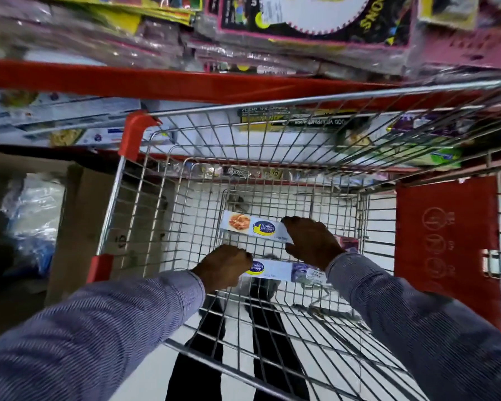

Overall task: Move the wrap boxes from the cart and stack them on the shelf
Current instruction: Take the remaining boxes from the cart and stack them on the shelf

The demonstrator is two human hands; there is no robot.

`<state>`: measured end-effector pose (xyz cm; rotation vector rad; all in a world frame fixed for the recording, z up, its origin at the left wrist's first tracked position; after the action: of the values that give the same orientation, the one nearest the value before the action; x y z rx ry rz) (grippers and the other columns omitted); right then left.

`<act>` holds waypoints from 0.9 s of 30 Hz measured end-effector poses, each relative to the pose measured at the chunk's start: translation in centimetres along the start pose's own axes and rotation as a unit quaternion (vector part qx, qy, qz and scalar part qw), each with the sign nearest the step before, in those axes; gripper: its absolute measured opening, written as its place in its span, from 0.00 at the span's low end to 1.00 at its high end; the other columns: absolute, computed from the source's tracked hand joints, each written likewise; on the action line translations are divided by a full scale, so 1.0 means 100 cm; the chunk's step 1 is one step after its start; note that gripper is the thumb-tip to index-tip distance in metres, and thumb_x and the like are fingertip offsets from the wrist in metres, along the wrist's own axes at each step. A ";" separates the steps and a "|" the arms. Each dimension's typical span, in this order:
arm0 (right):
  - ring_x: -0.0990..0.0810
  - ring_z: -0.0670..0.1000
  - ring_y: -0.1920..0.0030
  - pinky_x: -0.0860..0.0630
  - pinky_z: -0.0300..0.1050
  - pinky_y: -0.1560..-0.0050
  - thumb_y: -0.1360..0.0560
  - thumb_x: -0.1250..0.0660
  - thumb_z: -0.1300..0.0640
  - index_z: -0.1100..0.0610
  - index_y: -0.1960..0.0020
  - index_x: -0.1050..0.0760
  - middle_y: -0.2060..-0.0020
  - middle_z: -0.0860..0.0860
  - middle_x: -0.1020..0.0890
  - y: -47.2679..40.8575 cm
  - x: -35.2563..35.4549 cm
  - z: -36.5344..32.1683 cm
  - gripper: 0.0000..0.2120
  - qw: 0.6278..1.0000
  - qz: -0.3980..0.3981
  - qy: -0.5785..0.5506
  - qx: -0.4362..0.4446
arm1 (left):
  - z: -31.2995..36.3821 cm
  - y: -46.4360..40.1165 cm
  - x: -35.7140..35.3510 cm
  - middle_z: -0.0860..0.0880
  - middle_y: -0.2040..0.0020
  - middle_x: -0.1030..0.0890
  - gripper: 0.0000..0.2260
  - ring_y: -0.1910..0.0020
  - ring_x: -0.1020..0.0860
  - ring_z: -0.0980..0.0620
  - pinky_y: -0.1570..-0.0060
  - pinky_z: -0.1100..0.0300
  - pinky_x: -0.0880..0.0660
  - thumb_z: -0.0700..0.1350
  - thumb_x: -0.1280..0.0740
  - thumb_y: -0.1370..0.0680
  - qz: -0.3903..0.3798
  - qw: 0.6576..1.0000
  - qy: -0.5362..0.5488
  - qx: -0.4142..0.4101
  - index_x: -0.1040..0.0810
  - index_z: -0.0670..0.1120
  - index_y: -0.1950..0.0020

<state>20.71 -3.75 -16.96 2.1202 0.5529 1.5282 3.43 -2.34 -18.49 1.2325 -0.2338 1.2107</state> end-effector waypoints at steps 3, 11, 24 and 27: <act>0.23 0.59 0.41 0.26 0.51 0.43 0.28 0.33 0.53 0.58 0.33 0.34 0.40 0.57 0.22 0.009 0.034 -0.011 0.26 1.000 0.019 0.010 0.007 | 0.008 0.012 0.032 0.38 0.51 0.19 0.11 0.55 0.20 0.37 0.59 0.53 0.28 0.39 0.30 0.27 0.019 0.999 0.018 0.035 0.24 0.37 0.47; 0.22 0.61 0.42 0.25 0.52 0.46 0.26 0.33 0.48 0.58 0.28 0.41 0.40 0.60 0.22 0.059 0.175 -0.068 0.32 0.993 0.085 0.064 0.040 | 0.013 0.105 0.155 0.44 0.46 0.18 0.22 0.50 0.20 0.40 0.58 0.54 0.26 0.54 0.28 0.31 0.130 0.990 -0.047 0.036 0.25 0.45 0.41; 0.22 0.57 0.43 0.24 0.49 0.49 0.26 0.31 0.50 0.53 0.32 0.32 0.40 0.56 0.21 0.209 0.472 -0.215 0.25 0.949 0.277 0.108 0.103 | 0.054 0.337 0.434 0.52 0.55 0.15 0.31 0.53 0.19 0.51 0.62 0.57 0.26 0.69 0.36 0.42 0.377 0.912 -0.148 0.059 0.25 0.62 0.40; 0.22 0.51 0.43 0.26 0.43 0.48 0.26 0.30 0.53 0.55 0.33 0.30 0.39 0.52 0.21 0.234 0.524 -0.236 0.23 0.938 0.309 0.088 0.127 | 0.066 0.378 0.483 0.52 0.60 0.16 0.30 0.57 0.19 0.52 0.65 0.57 0.32 0.70 0.34 0.43 0.415 0.888 -0.183 0.073 0.24 0.64 0.42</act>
<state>15.18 10.29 43.19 2.5226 0.1368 2.0925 -3.69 14.27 40.45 1.5506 -1.0531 1.7257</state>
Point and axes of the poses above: each hand's wrist, its own y-axis away from the middle knuckle, its own x-axis out of the back of the hand, z = x × y, the point moved 6 cm from there along -y, towards the middle knuckle
